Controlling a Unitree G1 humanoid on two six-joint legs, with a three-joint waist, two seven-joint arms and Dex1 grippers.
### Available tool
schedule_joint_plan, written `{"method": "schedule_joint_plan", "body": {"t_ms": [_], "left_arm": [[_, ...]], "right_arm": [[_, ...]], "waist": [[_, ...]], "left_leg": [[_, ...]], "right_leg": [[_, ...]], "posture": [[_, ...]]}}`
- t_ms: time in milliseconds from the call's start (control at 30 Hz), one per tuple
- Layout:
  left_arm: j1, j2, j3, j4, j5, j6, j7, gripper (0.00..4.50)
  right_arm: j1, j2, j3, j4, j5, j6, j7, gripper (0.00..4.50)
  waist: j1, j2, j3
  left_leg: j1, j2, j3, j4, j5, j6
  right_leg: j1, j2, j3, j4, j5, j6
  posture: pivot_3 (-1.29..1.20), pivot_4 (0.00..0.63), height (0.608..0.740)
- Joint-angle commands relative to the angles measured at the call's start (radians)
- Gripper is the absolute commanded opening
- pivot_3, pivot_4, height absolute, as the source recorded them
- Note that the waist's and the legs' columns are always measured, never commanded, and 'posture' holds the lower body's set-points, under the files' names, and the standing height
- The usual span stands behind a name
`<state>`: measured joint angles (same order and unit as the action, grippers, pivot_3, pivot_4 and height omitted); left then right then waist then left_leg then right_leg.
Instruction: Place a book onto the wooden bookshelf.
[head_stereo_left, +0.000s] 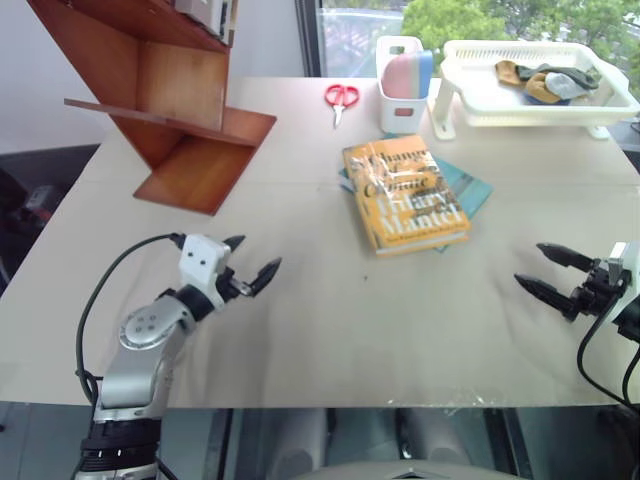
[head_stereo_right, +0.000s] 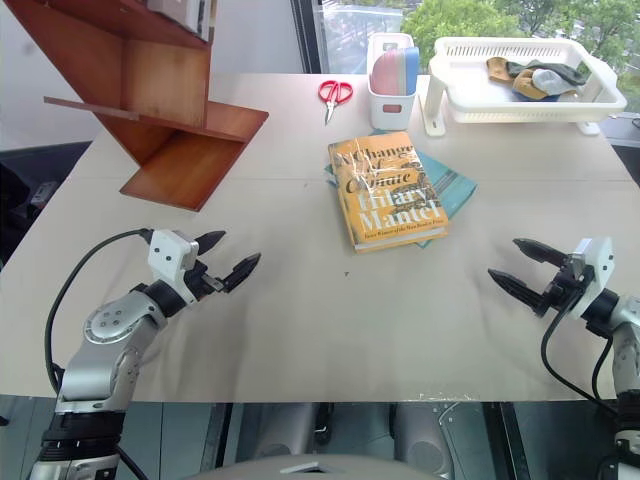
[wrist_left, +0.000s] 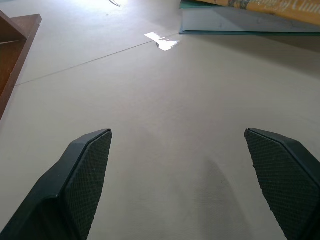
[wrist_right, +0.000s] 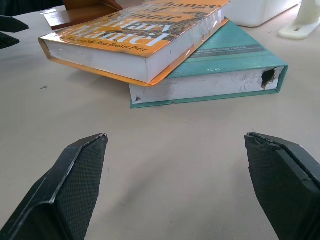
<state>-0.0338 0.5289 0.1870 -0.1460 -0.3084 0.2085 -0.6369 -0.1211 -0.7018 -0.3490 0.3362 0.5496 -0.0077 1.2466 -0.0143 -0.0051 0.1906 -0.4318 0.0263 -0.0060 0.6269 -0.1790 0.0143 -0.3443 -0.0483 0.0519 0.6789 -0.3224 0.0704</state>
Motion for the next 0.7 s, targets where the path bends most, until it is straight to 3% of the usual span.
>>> {"method": "schedule_joint_plan", "body": {"t_ms": [33, 700], "left_arm": [[0.011, 0.009, 0.02, -0.049, -0.018, -0.009, -0.008, 4.46], [0.018, 0.007, 0.015, -0.052, -0.027, -0.004, -0.027, 4.46]], "right_arm": [[-0.011, -0.009, -0.017, -0.024, 0.011, -0.013, 0.012, 4.5], [-0.004, -0.02, -0.016, -0.01, -0.031, -0.015, 0.014, 4.5]], "waist": [[0.0, 0.0, 0.0], [0.0, 0.0, 0.0]], "left_leg": [[0.0, 0.0, 0.0, 0.0, 0.0, 0.0], [0.0, 0.0, 0.0, 0.0, 0.0, 0.0]], "right_leg": [[0.0, 0.0, 0.0, 0.0, 0.0, 0.0], [0.0, 0.0, 0.0, 0.0, 0.0, 0.0]], "posture": [[0.0, 0.15, 0.74], [0.0, 0.15, 0.74]]}}
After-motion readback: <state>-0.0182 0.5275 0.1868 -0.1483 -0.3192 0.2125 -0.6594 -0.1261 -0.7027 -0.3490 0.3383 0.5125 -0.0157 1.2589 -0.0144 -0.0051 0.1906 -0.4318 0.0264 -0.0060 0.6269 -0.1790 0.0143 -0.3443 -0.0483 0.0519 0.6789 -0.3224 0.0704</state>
